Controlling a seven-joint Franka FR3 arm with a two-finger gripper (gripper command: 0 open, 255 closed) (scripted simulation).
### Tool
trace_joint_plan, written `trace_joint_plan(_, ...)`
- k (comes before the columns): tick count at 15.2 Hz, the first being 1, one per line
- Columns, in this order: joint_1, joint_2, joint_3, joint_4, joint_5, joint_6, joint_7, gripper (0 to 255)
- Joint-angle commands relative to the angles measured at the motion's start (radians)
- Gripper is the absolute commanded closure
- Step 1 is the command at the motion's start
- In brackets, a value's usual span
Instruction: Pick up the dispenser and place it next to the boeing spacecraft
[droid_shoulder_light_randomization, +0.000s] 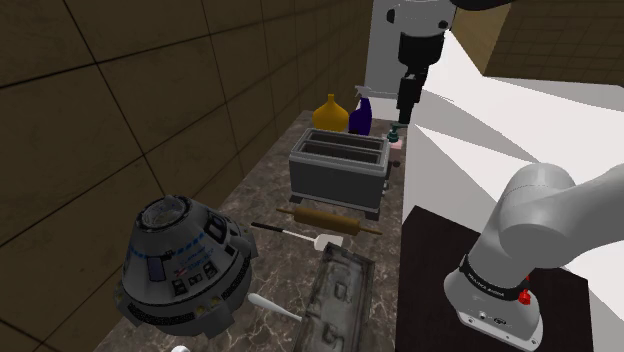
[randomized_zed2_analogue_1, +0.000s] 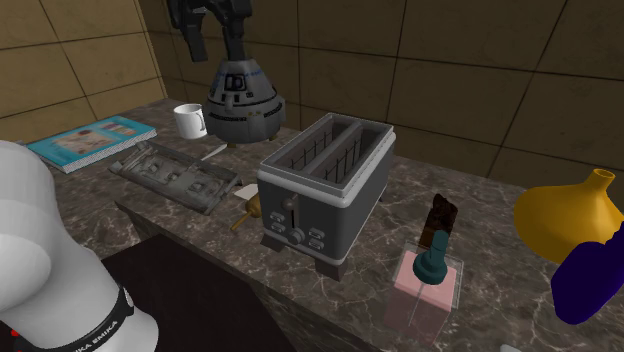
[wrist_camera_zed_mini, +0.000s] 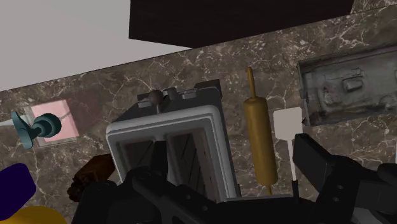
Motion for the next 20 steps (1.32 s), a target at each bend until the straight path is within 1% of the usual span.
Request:
trace_joint_plan(1, 0.000, 0.000, 0.000, 0.000, 0.000, 0.000, 0.000, 0)
trace_joint_plan(6, -0.023, 0.033, -0.122, -0.054, -0.064, 0.101, -0.124, 0)
trace_joint_plan(10, -0.041, 0.089, -0.221, -0.073, -0.108, 0.187, -0.223, 0)
trace_joint_plan(15, -0.056, 0.195, -0.343, -0.064, -0.145, 0.297, -0.346, 0)
trace_joint_plan(20, -0.058, 0.337, -0.464, -0.020, -0.148, 0.405, -0.478, 0)
